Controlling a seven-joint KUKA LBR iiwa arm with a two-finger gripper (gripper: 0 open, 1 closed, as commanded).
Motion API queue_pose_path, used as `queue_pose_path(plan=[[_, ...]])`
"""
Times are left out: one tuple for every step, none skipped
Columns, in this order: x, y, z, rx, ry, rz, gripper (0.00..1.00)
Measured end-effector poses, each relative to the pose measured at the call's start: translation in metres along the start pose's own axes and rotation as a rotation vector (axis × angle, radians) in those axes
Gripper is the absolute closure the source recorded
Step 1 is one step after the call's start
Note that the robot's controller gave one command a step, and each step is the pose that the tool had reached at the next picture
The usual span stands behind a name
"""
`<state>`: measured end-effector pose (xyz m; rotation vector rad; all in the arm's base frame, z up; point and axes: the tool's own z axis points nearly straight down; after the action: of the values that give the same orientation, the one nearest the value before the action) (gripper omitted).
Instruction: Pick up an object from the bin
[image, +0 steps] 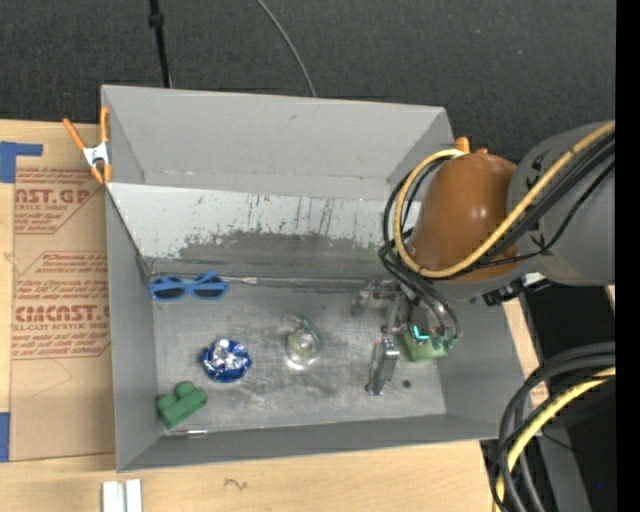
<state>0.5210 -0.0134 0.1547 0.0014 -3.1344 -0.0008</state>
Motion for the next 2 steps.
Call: queue_pose_path(plan=[[-0.022, 0.046, 0.067, 0.005, -0.026, -0.346, 0.00], [0.025, 0.067, 0.055, 0.001, -0.006, -0.448, 0.00]])
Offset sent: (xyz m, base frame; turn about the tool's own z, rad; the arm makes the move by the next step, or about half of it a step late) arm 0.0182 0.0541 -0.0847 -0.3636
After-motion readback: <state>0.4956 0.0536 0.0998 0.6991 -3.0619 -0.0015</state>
